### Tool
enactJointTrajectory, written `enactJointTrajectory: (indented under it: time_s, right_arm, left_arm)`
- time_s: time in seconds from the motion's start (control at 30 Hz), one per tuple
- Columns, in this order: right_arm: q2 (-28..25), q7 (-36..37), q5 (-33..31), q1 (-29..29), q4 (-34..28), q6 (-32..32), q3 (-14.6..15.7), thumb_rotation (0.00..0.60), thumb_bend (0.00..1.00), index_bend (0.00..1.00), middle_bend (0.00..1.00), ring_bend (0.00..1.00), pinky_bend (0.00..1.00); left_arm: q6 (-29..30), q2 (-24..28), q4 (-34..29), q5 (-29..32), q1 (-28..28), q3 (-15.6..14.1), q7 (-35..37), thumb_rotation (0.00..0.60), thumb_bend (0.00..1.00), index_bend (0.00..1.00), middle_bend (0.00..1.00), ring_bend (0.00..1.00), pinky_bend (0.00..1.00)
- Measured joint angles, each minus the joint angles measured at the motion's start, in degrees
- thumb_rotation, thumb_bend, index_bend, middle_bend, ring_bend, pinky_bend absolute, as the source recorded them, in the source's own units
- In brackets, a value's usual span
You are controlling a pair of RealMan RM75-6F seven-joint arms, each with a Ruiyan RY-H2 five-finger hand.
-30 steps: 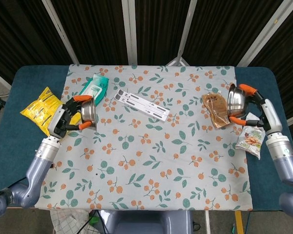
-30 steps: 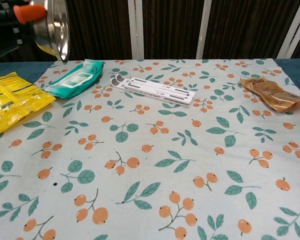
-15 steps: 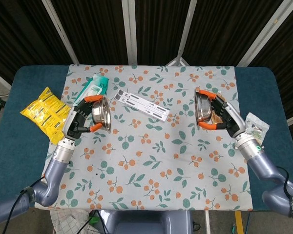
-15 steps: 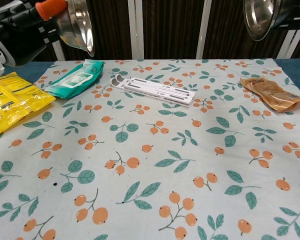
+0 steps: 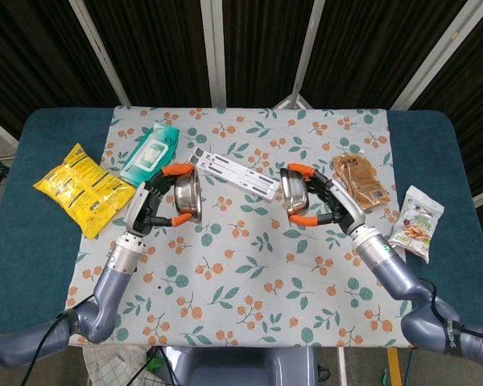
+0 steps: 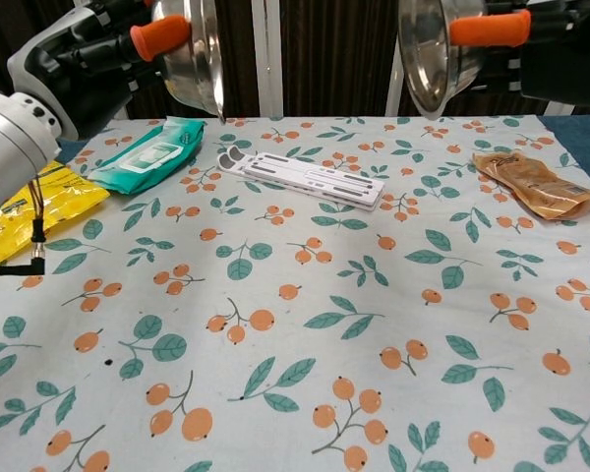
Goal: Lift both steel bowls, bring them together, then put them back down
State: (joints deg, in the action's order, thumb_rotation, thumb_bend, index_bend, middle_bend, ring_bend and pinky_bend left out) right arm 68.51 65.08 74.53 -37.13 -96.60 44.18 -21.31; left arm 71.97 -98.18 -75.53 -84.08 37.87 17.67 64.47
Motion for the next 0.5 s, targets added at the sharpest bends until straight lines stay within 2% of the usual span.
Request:
enactJointTrajectory:
  time_s: [0.23, 0.5]
  right_arm:
    - [2.96, -6.21, -4.39, -2.76, -3.18, -1.41, 0.05, 0.6, 0.13, 0.43, 0.31, 0.37, 0.2]
    - [6.59, -13.28, -13.86, -6.42, -4.13, -2.38, -1.66, 0.6, 0.13, 0.43, 0.31, 0.37, 0.2]
  left_arm:
    - [0.96, -3.24, 2.21, -0.54, 1.09, -0.64, -2.86, 0.6, 0.01, 0.45, 0.28, 0.24, 0.37]
    - [1.26, -6.48, 5.0, -1.21, 2.22, -1.65, -2.47, 0.6, 0.01, 0.45, 0.28, 0.24, 0.37]
